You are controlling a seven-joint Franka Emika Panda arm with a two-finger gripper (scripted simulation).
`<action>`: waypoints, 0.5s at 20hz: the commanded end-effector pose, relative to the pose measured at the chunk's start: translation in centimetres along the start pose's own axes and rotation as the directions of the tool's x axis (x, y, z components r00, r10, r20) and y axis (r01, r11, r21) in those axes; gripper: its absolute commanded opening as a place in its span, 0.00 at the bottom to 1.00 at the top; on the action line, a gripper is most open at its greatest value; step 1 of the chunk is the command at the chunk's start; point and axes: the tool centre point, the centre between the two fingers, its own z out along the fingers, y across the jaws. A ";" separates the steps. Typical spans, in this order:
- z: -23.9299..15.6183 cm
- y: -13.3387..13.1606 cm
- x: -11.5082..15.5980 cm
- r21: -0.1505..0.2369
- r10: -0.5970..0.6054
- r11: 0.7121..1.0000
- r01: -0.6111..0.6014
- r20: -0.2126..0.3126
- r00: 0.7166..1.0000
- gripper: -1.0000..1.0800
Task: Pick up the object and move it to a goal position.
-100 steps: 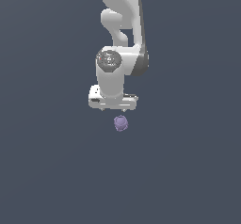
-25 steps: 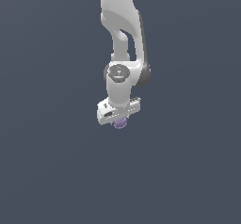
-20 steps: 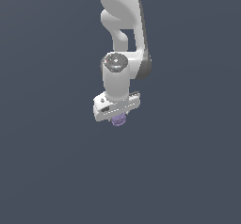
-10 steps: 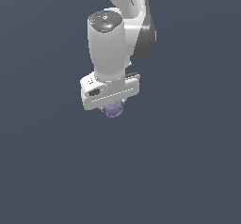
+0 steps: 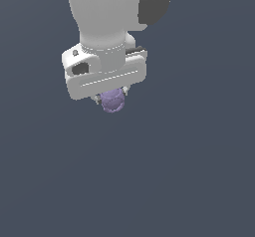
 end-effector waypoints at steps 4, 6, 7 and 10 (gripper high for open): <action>-4.1 1.0 0.6 0.000 0.000 1.000 0.000 0.001 1.000 0.00; -5.1 1.3 0.7 0.000 0.000 1.000 0.000 0.001 1.000 0.00; -5.5 1.4 0.8 0.000 0.000 1.000 0.000 0.001 1.000 0.00; -6.6 1.7 1.0 0.000 0.000 1.000 0.000 0.001 1.000 0.00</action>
